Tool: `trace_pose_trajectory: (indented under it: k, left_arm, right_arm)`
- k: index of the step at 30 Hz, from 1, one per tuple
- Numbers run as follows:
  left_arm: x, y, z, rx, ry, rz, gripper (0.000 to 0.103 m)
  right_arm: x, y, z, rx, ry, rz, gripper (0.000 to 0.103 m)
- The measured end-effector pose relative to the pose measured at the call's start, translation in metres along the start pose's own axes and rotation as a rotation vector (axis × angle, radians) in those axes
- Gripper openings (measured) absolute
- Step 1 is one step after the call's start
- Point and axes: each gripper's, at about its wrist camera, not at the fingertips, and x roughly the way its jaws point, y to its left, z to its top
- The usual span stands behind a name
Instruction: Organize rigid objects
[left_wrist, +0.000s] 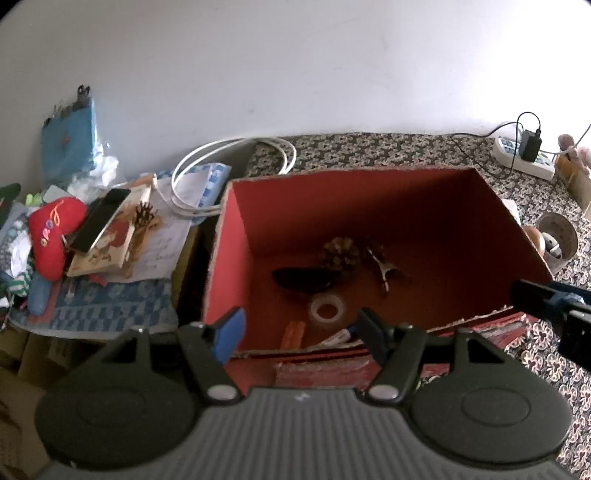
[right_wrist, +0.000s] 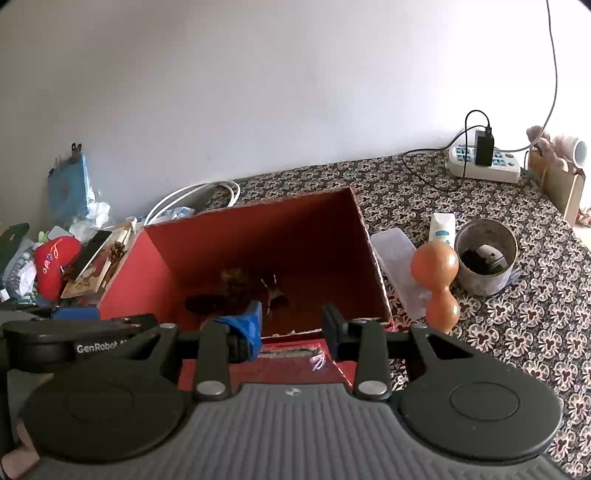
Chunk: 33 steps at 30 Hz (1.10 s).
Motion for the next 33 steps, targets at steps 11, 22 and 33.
trace_pose_trajectory:
  k: [11, 22, 33]
  left_arm:
    - [0.006, 0.006, 0.001, -0.016, 0.018, 0.003, 0.072]
    - [0.017, 0.004, 0.003, 0.000, 0.034, -0.023, 0.072]
    - [0.026, 0.007, 0.003, -0.015, 0.058, -0.026, 0.072]
  right_arm:
    - [0.003, 0.004, -0.001, -0.013, 0.005, 0.021, 0.018]
    - [0.011, 0.002, -0.002, -0.018, -0.025, 0.016, 0.018]
    - [0.018, 0.004, -0.002, -0.032, -0.044, 0.040, 0.018]
